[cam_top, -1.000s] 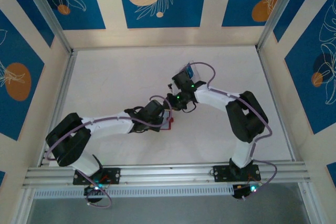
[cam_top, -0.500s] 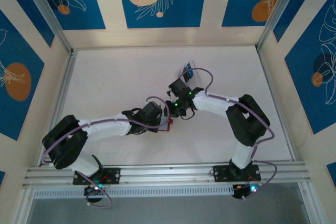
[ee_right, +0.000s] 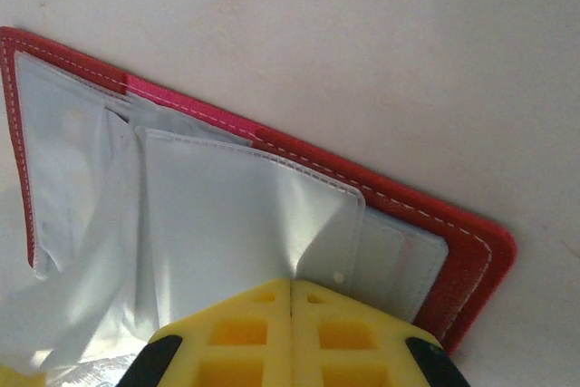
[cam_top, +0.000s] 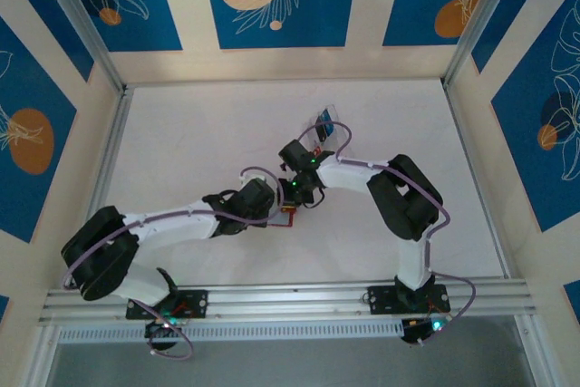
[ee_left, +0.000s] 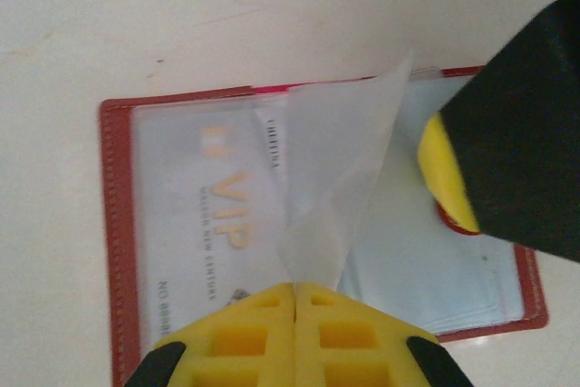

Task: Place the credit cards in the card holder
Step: Flip over the card slot on the card holder.

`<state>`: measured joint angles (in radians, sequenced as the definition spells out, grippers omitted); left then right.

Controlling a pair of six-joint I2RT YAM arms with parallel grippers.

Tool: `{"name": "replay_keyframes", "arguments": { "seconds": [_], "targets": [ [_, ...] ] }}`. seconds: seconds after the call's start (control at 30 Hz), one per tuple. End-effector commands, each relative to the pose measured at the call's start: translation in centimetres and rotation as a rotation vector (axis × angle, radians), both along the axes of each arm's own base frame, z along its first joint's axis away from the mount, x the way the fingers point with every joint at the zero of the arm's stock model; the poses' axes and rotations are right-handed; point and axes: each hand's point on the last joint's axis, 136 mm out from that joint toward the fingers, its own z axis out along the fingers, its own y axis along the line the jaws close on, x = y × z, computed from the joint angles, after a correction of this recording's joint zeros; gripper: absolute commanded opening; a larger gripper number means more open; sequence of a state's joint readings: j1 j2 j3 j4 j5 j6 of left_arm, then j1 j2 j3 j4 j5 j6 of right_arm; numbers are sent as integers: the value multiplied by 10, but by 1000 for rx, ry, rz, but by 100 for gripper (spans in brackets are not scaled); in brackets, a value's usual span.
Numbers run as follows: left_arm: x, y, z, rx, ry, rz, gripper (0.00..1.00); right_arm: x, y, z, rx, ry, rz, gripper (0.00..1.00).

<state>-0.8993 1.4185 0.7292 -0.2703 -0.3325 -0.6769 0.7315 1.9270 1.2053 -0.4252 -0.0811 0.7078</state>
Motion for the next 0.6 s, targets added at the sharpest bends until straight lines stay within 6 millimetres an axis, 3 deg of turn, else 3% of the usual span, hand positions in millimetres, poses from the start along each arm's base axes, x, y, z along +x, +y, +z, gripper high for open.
{"name": "replay_keyframes", "arguments": {
  "seconds": [0.0,0.27,0.43,0.57],
  "targets": [
    [-7,30,-5,65,-8,108,1,-10,-17,-22,-111,48,-17,0],
    [-19,74,-14,171,2,272,14,-5,-29,-20,-145,29,9,0],
    [-13,80,13,136,-73,295,23,1,-36,-19,-165,2,59,0],
    [-4,67,35,106,-107,233,30,9,-40,-17,-160,-23,107,0]
  ]
}}
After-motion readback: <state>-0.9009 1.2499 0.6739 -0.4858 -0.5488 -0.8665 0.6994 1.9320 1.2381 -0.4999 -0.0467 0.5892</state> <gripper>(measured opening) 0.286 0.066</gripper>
